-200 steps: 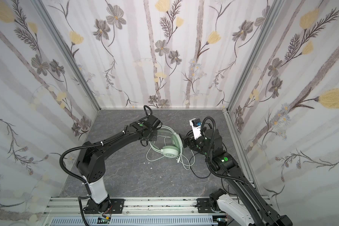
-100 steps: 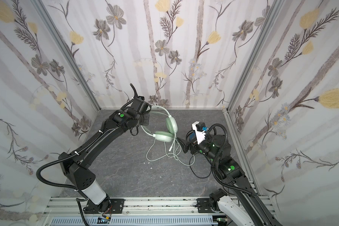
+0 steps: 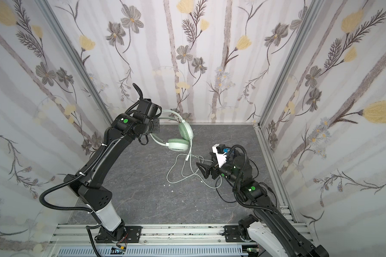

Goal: Wrap the headphones

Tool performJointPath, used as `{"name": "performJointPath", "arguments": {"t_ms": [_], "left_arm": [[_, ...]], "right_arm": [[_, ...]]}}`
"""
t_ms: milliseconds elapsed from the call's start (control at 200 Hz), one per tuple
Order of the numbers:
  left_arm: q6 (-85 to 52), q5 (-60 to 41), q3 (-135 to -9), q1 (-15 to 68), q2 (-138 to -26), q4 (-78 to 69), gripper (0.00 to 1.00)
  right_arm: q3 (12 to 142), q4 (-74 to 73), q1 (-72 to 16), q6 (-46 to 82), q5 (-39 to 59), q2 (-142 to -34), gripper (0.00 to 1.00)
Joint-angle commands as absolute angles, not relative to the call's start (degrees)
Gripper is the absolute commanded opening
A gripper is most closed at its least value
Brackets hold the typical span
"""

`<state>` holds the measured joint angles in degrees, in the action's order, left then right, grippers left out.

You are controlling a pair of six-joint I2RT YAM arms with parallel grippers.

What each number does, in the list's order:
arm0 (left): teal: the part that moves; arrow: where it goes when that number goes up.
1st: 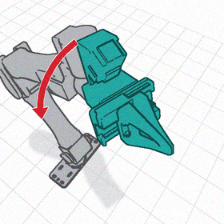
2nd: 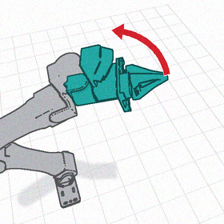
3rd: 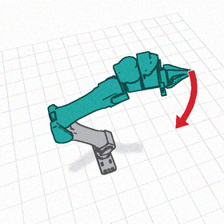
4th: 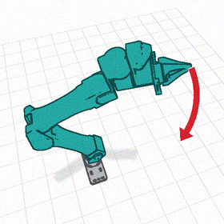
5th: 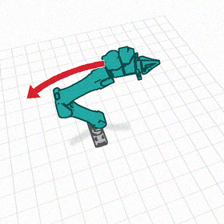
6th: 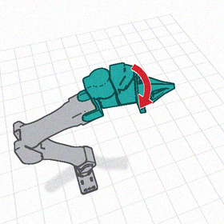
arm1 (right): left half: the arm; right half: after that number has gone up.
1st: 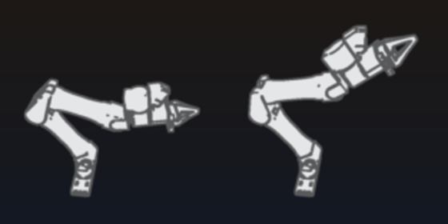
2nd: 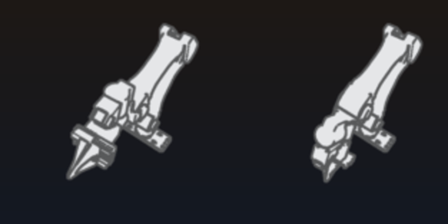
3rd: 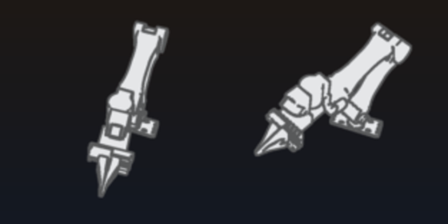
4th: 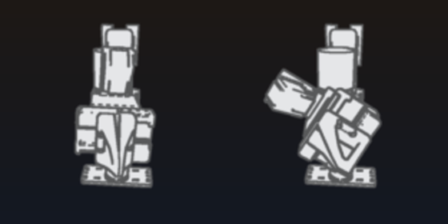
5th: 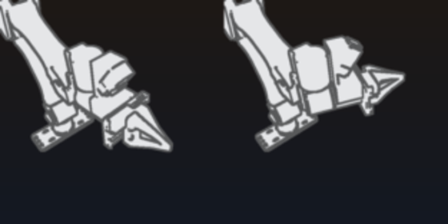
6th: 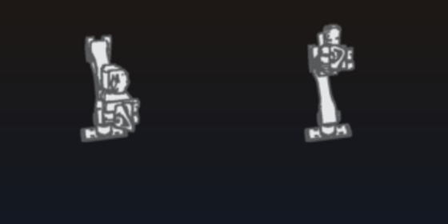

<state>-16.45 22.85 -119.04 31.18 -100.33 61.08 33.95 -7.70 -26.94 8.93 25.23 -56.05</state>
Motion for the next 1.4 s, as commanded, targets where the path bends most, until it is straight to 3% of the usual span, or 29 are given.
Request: {"name": "performJointPath", "arguments": {"t_ms": [0,235,640,829,984,1394], "left_arm": [[-20.08,20.03,-120.18,30.99,-100.03,59.59,0.0],[-22.79,16.06,-119.6,30.06,-99.17,60.98,0.0],[-25.38,6.3,-105.09,25.84,-90.65,50.57,0.0],[-27.0,6.5,-107.91,25.62,-90.1,54.47,0.0],[-29.57,5.65,-110.48,25.56,-90.09,56.95,0.0],[-32.44,3.81,-108.01,25.43,-86.39,56.15,0.0]], "right_arm": [[31.88,-16.5,-26.98,7.54,28.68,-57.09,1.0],[36.22,-13.21,-27.86,3.37,28.69,-64.84,1.0],[41.74,-3.47,-32.92,3.77,22.5,-65.88,1.0],[35.97,-10.9,-32.89,5.54,22.62,-62.44,1.0],[36.36,-10.73,-32.74,2.3,26.54,-64.31,1.0],[31.73,-29.77,-32.03,8.24,29.22,-71.04,0.98]]}}
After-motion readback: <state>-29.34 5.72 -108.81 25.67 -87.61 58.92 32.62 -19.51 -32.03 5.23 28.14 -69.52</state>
